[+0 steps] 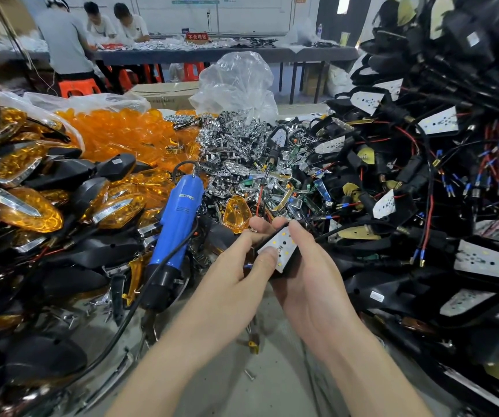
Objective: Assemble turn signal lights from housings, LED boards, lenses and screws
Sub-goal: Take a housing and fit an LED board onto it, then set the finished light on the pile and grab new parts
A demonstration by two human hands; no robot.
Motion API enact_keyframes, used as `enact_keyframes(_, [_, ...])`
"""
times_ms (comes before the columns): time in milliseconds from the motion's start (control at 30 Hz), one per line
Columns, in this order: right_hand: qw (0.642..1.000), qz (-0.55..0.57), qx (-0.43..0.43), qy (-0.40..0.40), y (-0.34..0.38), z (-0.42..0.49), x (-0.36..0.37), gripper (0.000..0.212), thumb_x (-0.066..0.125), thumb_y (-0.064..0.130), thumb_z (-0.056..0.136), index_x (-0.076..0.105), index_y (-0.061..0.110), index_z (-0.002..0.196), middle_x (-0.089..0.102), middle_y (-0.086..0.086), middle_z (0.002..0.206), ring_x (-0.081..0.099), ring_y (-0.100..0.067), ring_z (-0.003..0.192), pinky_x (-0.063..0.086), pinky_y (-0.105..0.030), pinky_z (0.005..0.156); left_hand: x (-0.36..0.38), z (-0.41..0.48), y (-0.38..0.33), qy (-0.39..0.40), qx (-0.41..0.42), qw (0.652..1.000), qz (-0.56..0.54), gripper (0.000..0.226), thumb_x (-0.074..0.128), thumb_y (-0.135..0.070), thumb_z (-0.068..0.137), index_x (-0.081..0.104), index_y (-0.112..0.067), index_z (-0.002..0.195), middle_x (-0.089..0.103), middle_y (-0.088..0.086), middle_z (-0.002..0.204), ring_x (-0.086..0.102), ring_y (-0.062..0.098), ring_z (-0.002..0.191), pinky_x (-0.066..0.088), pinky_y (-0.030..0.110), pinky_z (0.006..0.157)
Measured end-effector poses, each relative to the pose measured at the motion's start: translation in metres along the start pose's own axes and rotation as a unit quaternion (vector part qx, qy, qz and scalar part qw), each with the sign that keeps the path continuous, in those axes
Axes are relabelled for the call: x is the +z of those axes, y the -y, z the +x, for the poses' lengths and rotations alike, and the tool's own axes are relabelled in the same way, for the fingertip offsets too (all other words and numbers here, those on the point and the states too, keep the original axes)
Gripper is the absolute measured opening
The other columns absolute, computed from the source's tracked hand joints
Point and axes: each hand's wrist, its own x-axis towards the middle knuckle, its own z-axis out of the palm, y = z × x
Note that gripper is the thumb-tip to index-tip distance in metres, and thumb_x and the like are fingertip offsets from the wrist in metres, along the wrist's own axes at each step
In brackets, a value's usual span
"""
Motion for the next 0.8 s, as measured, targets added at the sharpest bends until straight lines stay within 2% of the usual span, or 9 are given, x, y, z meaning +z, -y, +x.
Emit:
enact_keyframes(100, [1.000, -0.013, -0.012, 0.004, 0.000, 0.000, 0.000, 0.027, 0.044, 0.025, 0.107, 0.066, 0.016, 0.095, 0.078, -0.009, 0.112, 0.076, -0.018, 0.084, 0.061, -0.034, 0.055, 0.001, 0.001, 0.001, 0.002, -0.003, 1.000, -0.005, 0.022, 0.049, -0.026, 0.104, 0.061, -0.042, 0.113, 0.059, -0.031, 0.063, 0.055, -0.012, 0.058, 0.037, 0.004, 0.050])
enact_keyframes(233, [0.997, -0.062, -0.041, -0.009, -0.004, 0.003, -0.003, 0.026, 0.045, 0.025, 0.108, 0.067, 0.016, 0.098, 0.077, -0.009, 0.113, 0.075, -0.017, 0.088, 0.061, -0.034, 0.058, 0.000, 0.000, 0.000, 0.004, -0.002, 1.000, -0.002, 0.022, 0.048, -0.026, 0.104, 0.060, -0.043, 0.114, 0.058, -0.032, 0.062, 0.055, -0.012, 0.058, 0.037, 0.003, 0.050])
enact_keyframes(300, [0.991, -0.115, -0.068, -0.017, -0.008, 0.004, -0.006, 0.030, 0.046, 0.028, 0.109, 0.072, 0.023, 0.095, 0.078, -0.006, 0.113, 0.074, -0.015, 0.091, 0.061, -0.037, 0.068, 0.001, 0.000, 0.000, 0.003, -0.004, 1.000, -0.001, 0.024, 0.048, -0.026, 0.104, 0.060, -0.044, 0.116, 0.058, -0.032, 0.063, 0.056, -0.012, 0.059, 0.038, 0.005, 0.050])
enact_keyframes(367, [0.979, -0.180, -0.098, -0.021, -0.012, 0.006, -0.007, 0.032, 0.047, 0.037, 0.104, 0.075, 0.034, 0.088, 0.078, -0.002, 0.112, 0.072, -0.014, 0.095, 0.060, -0.047, 0.088, 0.002, 0.000, 0.001, 0.000, -0.008, 1.000, 0.000, 0.027, 0.048, -0.028, 0.104, 0.059, -0.047, 0.119, 0.059, -0.032, 0.069, 0.056, -0.010, 0.061, 0.040, 0.008, 0.052])
enact_keyframes(433, [0.969, -0.216, -0.118, -0.029, -0.015, 0.007, -0.007, 0.031, 0.046, 0.041, 0.099, 0.075, 0.035, 0.090, 0.078, 0.000, 0.111, 0.072, -0.014, 0.097, 0.054, -0.056, 0.100, 0.003, 0.001, 0.002, -0.005, -0.010, 1.000, -0.001, 0.027, 0.048, -0.028, 0.104, 0.060, -0.047, 0.119, 0.059, -0.033, 0.076, 0.056, -0.009, 0.063, 0.040, 0.010, 0.054])
enact_keyframes(533, [0.960, -0.243, -0.131, -0.035, -0.017, 0.009, -0.009, 0.030, 0.046, 0.044, 0.099, 0.074, 0.034, 0.094, 0.077, 0.001, 0.110, 0.072, -0.015, 0.100, 0.052, -0.061, 0.101, 0.004, 0.001, 0.002, -0.012, -0.015, 1.000, -0.013, 0.024, 0.048, -0.027, 0.104, 0.061, -0.043, 0.117, 0.059, -0.033, 0.078, 0.056, -0.010, 0.062, 0.040, 0.007, 0.054])
enact_keyframes(667, [0.957, -0.255, -0.133, -0.028, -0.017, 0.009, -0.011, 0.032, 0.045, 0.043, 0.099, 0.076, 0.036, 0.093, 0.078, 0.003, 0.108, 0.072, -0.011, 0.098, 0.052, -0.059, 0.101, 0.005, 0.001, 0.000, -0.012, -0.022, 0.999, -0.034, 0.029, 0.048, -0.026, 0.104, 0.061, -0.043, 0.123, 0.060, -0.031, 0.077, 0.055, -0.010, 0.060, 0.040, 0.006, 0.052])
enact_keyframes(800, [0.952, -0.270, -0.142, -0.024, -0.019, 0.008, -0.013, 0.032, 0.044, 0.042, 0.100, 0.076, 0.038, 0.092, 0.078, 0.002, 0.109, 0.072, -0.012, 0.099, 0.054, -0.057, 0.099, 0.007, 0.001, -0.001, -0.022, -0.027, 0.999, -0.042, 0.020, 0.052, -0.032, 0.102, 0.064, -0.039, 0.117, 0.059, -0.033, 0.069, 0.056, -0.012, 0.058, 0.039, 0.004, 0.051])
